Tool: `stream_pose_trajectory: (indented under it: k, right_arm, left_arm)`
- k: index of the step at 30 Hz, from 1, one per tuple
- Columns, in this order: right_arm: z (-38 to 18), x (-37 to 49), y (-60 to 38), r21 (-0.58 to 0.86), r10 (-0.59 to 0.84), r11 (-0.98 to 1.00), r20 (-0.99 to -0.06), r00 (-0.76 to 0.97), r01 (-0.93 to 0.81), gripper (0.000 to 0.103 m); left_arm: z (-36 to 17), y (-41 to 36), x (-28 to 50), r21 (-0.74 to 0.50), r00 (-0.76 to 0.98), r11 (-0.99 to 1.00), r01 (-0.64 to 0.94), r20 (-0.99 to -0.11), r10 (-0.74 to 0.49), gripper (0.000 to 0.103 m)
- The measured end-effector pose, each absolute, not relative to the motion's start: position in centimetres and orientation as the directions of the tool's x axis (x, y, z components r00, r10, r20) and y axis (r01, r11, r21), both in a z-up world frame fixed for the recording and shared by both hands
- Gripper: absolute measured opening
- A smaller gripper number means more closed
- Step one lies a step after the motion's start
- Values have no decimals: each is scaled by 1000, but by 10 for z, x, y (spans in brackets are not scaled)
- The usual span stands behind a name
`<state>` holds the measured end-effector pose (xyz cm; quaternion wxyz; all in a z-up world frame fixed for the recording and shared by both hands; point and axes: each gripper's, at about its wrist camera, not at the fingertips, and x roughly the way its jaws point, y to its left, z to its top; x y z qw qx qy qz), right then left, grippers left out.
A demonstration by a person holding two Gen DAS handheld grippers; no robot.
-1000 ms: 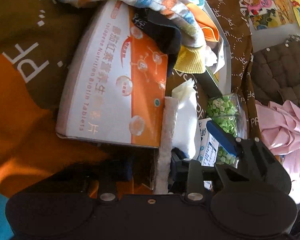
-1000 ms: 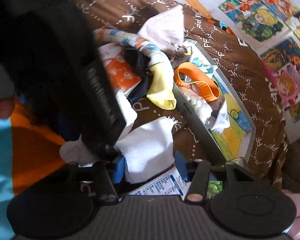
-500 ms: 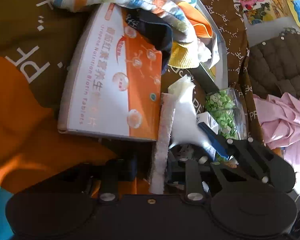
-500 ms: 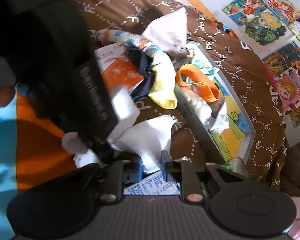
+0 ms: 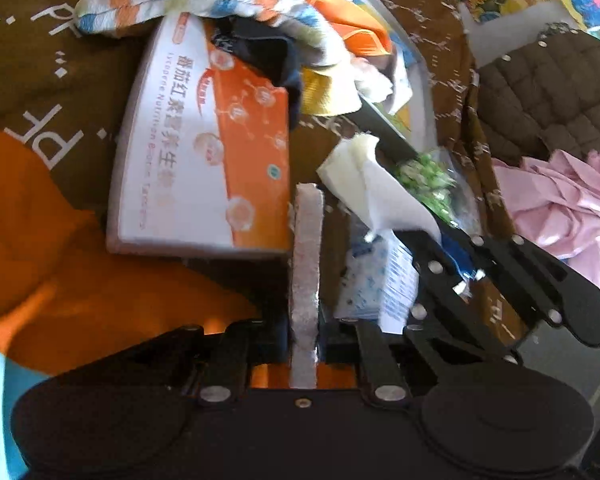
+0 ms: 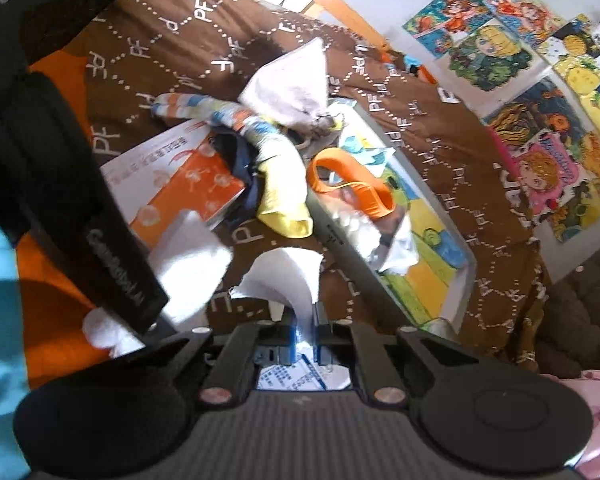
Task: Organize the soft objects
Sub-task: 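Carry the white strip and tissue over the tray with both grippers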
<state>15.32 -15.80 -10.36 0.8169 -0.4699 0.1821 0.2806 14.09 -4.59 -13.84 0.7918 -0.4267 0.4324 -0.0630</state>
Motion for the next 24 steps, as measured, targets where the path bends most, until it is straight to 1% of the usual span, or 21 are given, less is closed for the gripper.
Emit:
stream_pose_trajectory:
  k: [3, 9, 13, 16, 19, 24]
  right_arm:
    - [-97, 143, -156, -689, 278, 411, -529, 802, -597, 8]
    - [-75, 115, -154, -715, 271, 483, -427, 863, -506, 8]
    - [-63, 98, -152, -727, 270, 524, -352, 896, -443, 8]
    - [-56, 89, -149, -739, 271, 544, -294, 917, -398, 8]
    - [-50, 87, -148, -724, 266, 589, -246, 932, -359, 8]
    - [-37, 92, -146, -686, 267, 657, -176, 947, -313, 8]
  left_arm:
    - [-122, -47, 130, -719, 638, 663, -207, -614, -466, 14]
    - [-83, -43, 106, -631, 711, 770, -96, -584, -391, 14]
    - [-57, -33, 89, -577, 777, 814, -60, -539, -325, 14]
    - [-39, -20, 85, -568, 801, 821, -61, -518, -299, 14]
    - [-27, -8, 93, -567, 787, 823, -43, -526, -321, 14]
    - [-9, 7, 122, -479, 767, 878, 13, -558, -316, 14]
